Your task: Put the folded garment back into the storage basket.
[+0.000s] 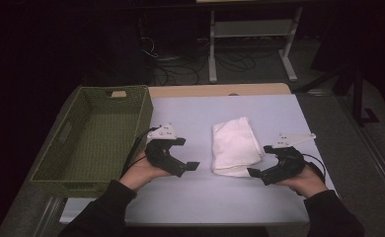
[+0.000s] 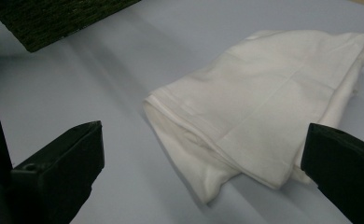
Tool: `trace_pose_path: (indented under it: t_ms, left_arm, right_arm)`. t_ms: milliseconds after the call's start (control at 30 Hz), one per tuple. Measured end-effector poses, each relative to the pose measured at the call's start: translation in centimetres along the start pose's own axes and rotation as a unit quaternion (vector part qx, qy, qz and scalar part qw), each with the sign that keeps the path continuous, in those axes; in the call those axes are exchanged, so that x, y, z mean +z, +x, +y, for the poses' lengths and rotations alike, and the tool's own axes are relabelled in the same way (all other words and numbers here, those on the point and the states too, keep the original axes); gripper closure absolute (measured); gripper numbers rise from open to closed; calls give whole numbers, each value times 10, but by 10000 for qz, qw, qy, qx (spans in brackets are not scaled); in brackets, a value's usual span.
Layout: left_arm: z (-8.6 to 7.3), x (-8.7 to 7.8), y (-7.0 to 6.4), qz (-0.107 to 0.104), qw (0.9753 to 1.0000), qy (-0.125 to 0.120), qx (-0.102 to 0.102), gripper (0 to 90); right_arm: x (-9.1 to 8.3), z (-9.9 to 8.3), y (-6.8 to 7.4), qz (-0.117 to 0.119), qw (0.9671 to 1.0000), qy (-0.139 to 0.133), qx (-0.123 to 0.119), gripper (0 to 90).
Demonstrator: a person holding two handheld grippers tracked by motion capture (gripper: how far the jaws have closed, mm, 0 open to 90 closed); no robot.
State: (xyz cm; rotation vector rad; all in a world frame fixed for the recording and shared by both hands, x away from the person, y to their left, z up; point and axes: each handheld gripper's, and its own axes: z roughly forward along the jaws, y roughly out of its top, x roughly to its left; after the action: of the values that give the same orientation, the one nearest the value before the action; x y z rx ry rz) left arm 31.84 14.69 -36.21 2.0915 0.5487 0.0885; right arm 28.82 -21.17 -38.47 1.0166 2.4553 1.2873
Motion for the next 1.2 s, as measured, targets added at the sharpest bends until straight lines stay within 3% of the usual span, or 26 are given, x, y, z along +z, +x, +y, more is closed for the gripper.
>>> trace_pose_path:
  t_ms: [400, 1200]
  left_arm:
    - [-8, 10, -1, -31, 10000, 53, -62, 13]
    - [-15, 16, 1, -26, 9999, 109, -126, 13]
  right_arm:
    - [4, -7, -1, 26, 10000, -9, -14, 0]
    - [26, -22, -1, 23, 9992, 384, 65, 0]
